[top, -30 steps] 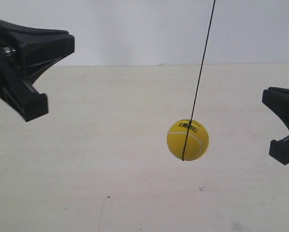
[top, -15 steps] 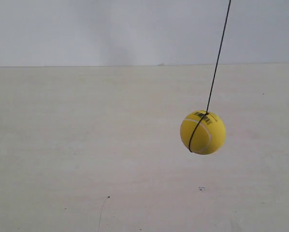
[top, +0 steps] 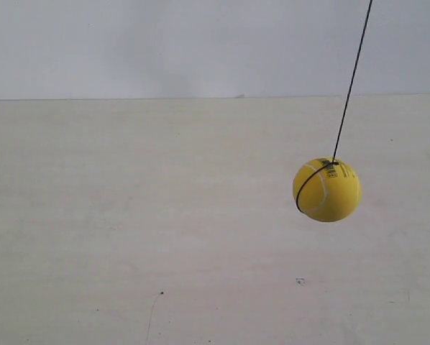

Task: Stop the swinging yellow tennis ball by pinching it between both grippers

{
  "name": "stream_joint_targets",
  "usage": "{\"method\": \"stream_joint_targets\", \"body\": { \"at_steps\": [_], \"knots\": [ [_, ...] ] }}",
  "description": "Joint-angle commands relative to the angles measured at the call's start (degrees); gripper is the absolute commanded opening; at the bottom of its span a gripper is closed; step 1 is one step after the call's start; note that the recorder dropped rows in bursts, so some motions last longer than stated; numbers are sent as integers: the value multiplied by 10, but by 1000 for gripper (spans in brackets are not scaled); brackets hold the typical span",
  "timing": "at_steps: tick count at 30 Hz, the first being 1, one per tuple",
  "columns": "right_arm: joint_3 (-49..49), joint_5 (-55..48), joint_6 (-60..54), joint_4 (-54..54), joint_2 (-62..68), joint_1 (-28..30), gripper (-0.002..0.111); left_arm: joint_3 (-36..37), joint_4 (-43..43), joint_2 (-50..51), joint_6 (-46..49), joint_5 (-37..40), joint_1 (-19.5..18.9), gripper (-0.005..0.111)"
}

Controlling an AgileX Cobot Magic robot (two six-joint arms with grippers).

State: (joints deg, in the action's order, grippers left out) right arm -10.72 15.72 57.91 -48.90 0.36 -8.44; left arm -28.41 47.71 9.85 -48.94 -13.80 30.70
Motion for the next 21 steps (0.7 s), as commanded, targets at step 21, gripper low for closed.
{"method": "stream_joint_targets", "body": {
  "at_steps": [21],
  "knots": [
    [-1,-108,5,-3,-4,-1,0,2,1,-98,-1,38,-2,5]
  ]
}}
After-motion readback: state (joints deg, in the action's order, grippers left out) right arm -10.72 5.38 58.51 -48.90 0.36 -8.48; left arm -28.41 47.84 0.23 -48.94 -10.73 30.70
